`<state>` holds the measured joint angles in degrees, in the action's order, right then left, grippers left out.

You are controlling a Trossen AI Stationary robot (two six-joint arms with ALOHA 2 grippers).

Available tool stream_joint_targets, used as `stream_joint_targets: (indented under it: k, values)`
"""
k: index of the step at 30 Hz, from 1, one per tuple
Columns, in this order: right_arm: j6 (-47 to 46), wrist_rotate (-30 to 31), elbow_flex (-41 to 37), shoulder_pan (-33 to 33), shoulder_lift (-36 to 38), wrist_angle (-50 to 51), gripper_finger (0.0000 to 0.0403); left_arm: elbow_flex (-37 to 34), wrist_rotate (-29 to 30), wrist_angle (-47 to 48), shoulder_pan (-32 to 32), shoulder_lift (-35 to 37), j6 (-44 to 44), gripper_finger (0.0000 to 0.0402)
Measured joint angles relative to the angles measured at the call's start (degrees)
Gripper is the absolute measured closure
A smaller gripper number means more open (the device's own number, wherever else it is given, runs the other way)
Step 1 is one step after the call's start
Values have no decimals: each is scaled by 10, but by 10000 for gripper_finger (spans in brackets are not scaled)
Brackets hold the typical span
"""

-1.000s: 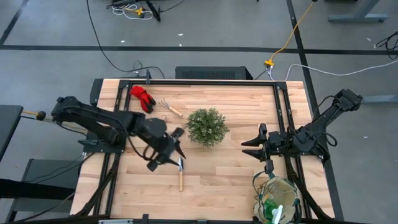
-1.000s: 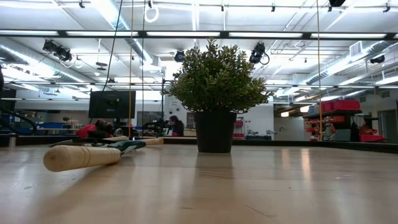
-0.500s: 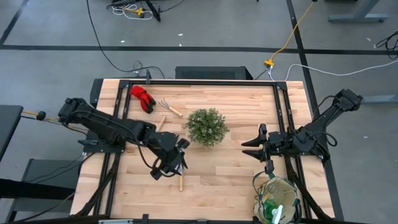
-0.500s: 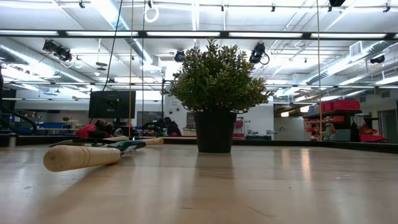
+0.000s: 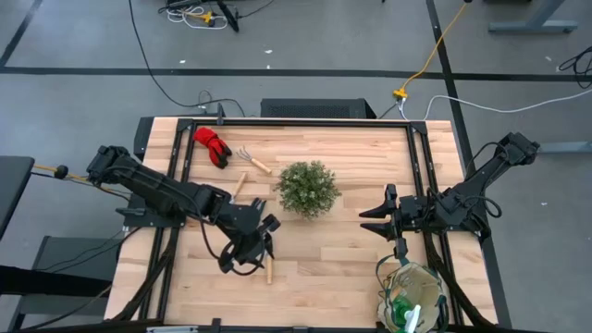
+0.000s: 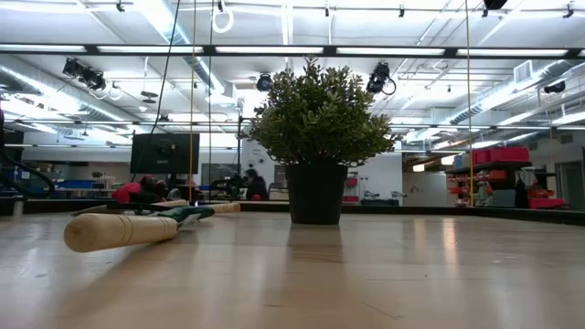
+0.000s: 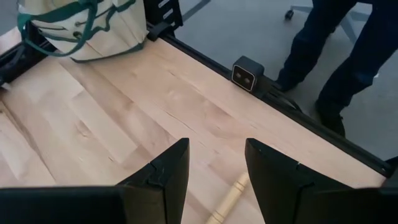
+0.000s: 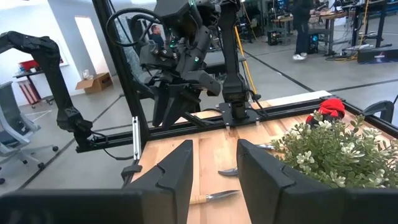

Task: Pick & Place Garden tools in Gardening bag
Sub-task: Put the bottom hand trowel into the white gardening bag

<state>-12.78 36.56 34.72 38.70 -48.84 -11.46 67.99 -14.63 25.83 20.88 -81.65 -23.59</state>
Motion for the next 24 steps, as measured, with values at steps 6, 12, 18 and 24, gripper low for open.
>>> stream_joint_targets:
  k: [6, 12, 18, 24]
  values:
    - [0, 0, 0, 0, 0, 0, 279, 0, 0, 25, 0, -2, 2, 236]
    - [0, 0, 0, 0, 0, 0, 279, 0, 2, 42, 0, -5, -2, 236]
    - [2, 0, 0, 0, 0, 0, 279, 0, 9, 46, 0, -5, -12, 236]
    - [1, 0, 0, 0, 0, 0, 279, 0, 11, 46, 5, -5, -17, 236]
